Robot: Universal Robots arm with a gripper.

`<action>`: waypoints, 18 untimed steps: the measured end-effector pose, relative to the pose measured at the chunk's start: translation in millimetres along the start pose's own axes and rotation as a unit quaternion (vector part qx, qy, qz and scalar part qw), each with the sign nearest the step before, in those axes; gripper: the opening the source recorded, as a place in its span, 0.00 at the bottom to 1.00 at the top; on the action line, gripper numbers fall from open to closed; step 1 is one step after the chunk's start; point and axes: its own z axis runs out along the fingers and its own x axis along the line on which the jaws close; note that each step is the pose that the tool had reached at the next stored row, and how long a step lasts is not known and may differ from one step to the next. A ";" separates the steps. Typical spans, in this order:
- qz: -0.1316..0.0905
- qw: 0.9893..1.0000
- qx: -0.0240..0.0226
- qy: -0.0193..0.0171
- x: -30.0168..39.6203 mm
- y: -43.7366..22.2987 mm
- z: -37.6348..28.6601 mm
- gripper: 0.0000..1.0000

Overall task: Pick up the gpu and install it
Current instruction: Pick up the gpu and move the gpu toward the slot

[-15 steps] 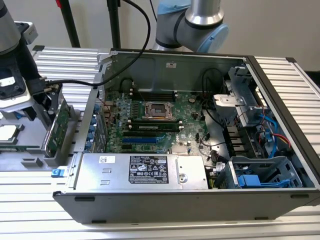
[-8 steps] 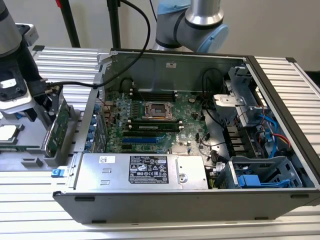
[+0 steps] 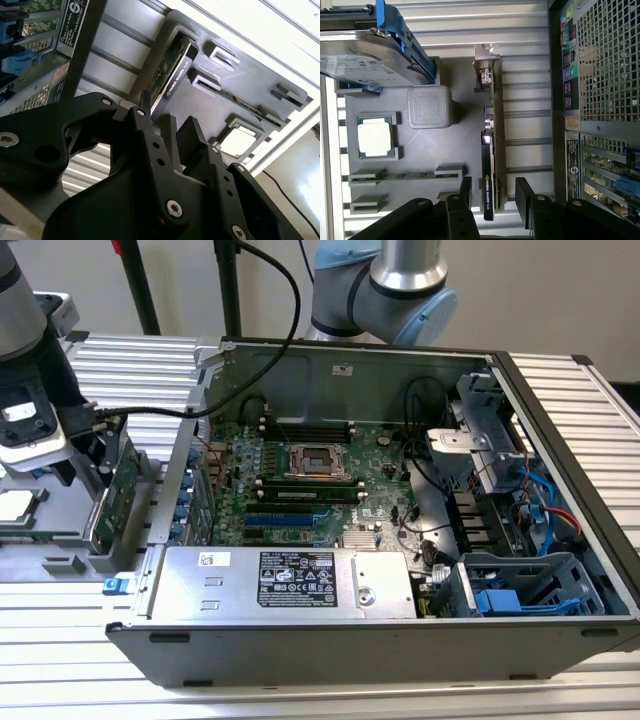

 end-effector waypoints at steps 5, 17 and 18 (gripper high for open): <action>0.000 1.000 0.000 0.000 0.1 0.0 2.4 1.00; 0.000 1.000 0.000 0.000 0.1 0.0 5.5 1.00; 0.000 1.000 0.000 0.000 0.1 -0.1 5.6 1.00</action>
